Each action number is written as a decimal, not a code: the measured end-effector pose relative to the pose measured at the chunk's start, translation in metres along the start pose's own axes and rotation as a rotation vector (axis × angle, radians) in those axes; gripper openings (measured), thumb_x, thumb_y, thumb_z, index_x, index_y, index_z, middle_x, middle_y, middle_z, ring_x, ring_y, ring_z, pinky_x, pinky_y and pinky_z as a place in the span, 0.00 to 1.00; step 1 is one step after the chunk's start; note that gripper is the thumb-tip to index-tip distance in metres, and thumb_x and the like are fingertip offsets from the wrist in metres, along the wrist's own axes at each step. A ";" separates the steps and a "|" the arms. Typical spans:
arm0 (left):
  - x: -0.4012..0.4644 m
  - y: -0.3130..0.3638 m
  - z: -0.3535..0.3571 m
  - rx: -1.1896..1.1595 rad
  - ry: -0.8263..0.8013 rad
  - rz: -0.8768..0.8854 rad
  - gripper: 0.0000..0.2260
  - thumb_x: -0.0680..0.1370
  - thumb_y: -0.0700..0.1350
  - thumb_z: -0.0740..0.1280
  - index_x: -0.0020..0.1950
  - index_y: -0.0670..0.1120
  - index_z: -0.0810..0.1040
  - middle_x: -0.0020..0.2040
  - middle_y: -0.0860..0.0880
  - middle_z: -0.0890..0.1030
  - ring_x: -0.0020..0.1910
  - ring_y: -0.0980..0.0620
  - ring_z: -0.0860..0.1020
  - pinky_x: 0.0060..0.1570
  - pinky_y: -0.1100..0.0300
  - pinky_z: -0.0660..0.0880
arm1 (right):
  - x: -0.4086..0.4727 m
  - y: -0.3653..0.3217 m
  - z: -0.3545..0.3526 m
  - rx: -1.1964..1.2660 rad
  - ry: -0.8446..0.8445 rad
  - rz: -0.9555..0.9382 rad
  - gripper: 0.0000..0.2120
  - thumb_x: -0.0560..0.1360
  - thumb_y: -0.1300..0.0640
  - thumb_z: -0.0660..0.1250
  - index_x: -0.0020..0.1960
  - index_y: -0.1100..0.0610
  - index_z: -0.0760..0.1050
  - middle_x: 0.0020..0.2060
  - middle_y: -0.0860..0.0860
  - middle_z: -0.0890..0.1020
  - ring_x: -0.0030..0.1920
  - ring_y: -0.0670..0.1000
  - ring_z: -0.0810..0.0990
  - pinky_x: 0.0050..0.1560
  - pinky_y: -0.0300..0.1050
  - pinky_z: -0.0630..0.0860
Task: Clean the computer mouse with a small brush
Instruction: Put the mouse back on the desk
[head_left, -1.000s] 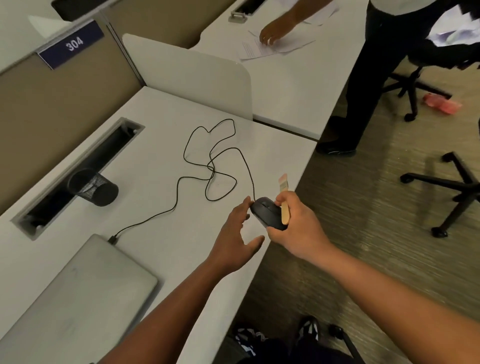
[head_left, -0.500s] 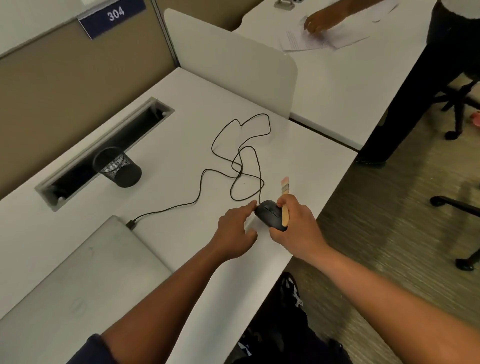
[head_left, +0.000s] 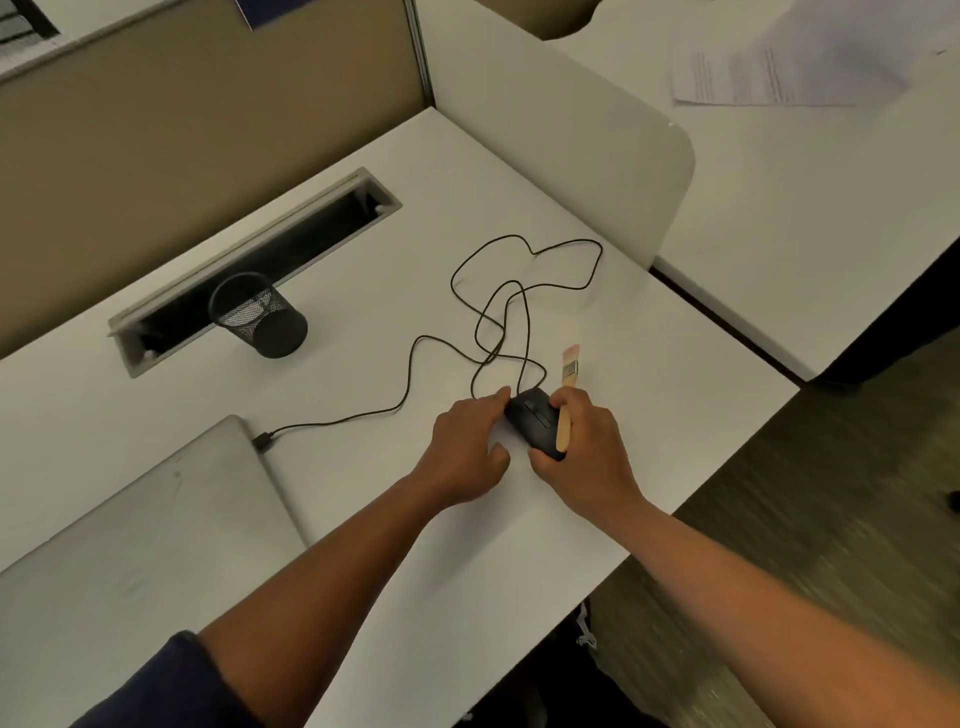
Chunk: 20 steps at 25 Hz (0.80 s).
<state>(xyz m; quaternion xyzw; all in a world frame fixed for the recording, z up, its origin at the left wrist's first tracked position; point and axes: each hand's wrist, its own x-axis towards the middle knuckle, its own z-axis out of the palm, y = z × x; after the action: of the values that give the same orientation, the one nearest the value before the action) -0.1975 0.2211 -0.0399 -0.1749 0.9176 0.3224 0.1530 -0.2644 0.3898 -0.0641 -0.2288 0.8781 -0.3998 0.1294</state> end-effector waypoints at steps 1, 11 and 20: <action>0.007 -0.001 -0.001 -0.006 0.009 -0.013 0.34 0.80 0.41 0.67 0.84 0.46 0.58 0.80 0.47 0.67 0.78 0.46 0.65 0.78 0.51 0.58 | 0.008 0.002 0.003 -0.002 -0.007 -0.006 0.30 0.68 0.57 0.80 0.65 0.57 0.71 0.51 0.49 0.77 0.50 0.53 0.73 0.47 0.46 0.72; 0.045 -0.009 -0.011 -0.131 0.163 -0.071 0.35 0.81 0.44 0.67 0.85 0.46 0.55 0.84 0.47 0.59 0.83 0.48 0.58 0.79 0.55 0.56 | 0.044 0.001 0.018 0.023 -0.018 -0.080 0.32 0.67 0.53 0.81 0.66 0.57 0.72 0.55 0.54 0.81 0.53 0.57 0.77 0.49 0.51 0.77; 0.031 -0.009 0.003 -0.194 0.262 -0.014 0.24 0.77 0.47 0.70 0.73 0.46 0.75 0.66 0.49 0.78 0.63 0.52 0.77 0.67 0.53 0.75 | 0.040 0.004 0.013 0.038 -0.053 -0.098 0.32 0.68 0.52 0.80 0.67 0.56 0.71 0.56 0.53 0.81 0.54 0.56 0.77 0.50 0.48 0.76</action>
<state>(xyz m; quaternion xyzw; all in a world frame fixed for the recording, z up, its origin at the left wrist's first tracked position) -0.2214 0.2095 -0.0589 -0.2356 0.8932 0.3827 0.0167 -0.2949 0.3630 -0.0776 -0.2797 0.8544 -0.4159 0.1373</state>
